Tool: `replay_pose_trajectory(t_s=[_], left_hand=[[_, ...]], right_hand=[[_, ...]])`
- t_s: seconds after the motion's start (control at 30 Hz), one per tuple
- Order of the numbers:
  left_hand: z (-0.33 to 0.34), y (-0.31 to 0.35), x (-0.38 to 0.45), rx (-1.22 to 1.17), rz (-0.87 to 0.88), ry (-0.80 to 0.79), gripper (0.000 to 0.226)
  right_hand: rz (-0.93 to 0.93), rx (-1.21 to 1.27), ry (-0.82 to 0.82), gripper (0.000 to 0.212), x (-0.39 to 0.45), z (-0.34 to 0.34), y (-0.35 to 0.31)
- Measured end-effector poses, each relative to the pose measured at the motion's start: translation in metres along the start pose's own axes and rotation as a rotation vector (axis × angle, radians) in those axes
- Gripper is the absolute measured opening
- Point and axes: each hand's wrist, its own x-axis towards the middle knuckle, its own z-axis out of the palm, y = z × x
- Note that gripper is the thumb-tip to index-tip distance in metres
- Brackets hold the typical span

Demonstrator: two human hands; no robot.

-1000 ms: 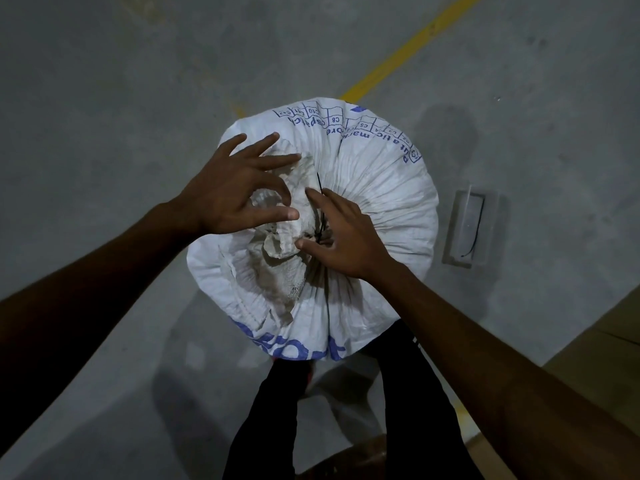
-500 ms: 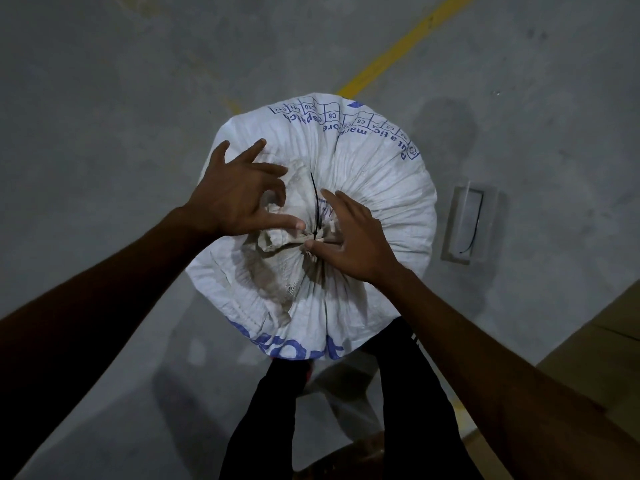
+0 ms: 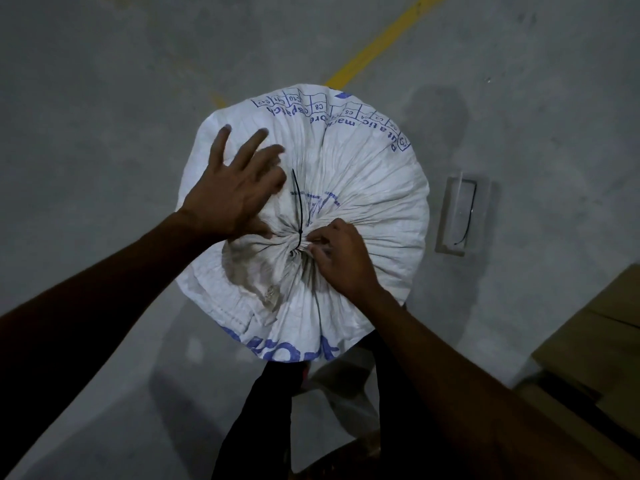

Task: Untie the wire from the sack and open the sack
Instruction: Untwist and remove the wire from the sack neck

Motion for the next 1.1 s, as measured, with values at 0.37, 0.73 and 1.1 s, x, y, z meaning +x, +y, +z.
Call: replay_pose_trajectory(t_s=[0.37, 0.73, 1.1], left_hand=[[0.027, 0.008, -0.001, -0.259, 0.031, -0.107, 0.062], [0.069, 0.027, -0.014, -0.381, -0.213, -0.08, 0.037], [0.077, 0.041, -0.011, -0.352, -0.243, -0.091, 0.016]], right_hand=[[0.306, 0.081, 0.045, 0.013, 0.001, 0.029, -0.004], [0.447, 0.107, 0.117, 0.008, 0.004, 0.055, -0.017], [0.381, -0.048, -0.087, 0.007, 0.008, 0.056, 0.0]])
